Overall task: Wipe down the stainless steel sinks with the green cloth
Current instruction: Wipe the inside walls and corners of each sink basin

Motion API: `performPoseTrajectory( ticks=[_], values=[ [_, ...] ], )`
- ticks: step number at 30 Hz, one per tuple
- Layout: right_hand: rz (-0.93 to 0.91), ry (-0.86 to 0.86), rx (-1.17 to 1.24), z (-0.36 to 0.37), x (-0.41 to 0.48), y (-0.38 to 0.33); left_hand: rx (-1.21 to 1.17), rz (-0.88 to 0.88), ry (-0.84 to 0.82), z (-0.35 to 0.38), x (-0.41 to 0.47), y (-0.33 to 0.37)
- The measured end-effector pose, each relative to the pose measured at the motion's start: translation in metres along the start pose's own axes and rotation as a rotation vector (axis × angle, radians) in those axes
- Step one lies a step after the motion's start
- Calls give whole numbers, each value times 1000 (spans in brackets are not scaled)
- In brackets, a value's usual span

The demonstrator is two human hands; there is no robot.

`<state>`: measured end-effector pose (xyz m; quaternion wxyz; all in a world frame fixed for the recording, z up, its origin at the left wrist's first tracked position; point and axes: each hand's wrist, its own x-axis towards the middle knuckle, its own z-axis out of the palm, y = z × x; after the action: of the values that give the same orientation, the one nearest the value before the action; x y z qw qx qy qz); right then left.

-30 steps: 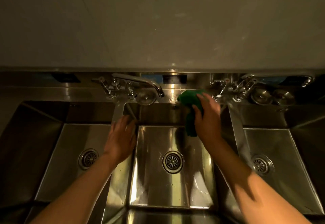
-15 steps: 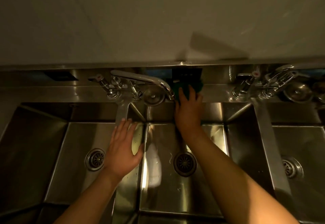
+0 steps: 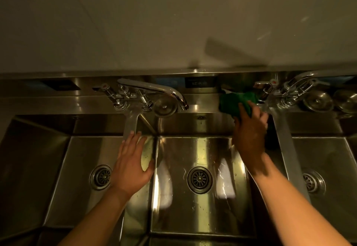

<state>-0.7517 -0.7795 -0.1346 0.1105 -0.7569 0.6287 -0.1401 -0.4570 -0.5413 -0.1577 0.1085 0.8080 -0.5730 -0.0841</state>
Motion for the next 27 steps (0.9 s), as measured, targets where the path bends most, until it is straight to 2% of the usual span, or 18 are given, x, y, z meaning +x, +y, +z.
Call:
performPoseTrajectory(
  ticks=[4,6,8,13,15,18,22,24,27],
  values=[
    [68,39,224,2,-35,-4,-90,-13,19,-4,-3,3],
    [140,20,401,7,-65,-14,-175,-106,68,-7,-4,4],
    [201,-72,564,17,-94,-32,-251,-205,125,-9,-5,4],
    [361,-304,1039,51,-141,-94,-401,-291,258,-6,-3,0],
    [451,-399,1200,68,-147,-120,-424,-345,268,-5,-2,-2],
    [532,-496,1469,96,-158,-161,-415,-327,247,-2,2,-4],
    [452,-591,1555,132,-168,-204,-428,-300,111,-10,1,-14],
    [362,-584,1445,147,-168,-215,-302,-188,20,-16,-4,-22],
    [223,-567,1226,169,-165,-222,-130,-87,17,-16,-2,-29]
  ],
)
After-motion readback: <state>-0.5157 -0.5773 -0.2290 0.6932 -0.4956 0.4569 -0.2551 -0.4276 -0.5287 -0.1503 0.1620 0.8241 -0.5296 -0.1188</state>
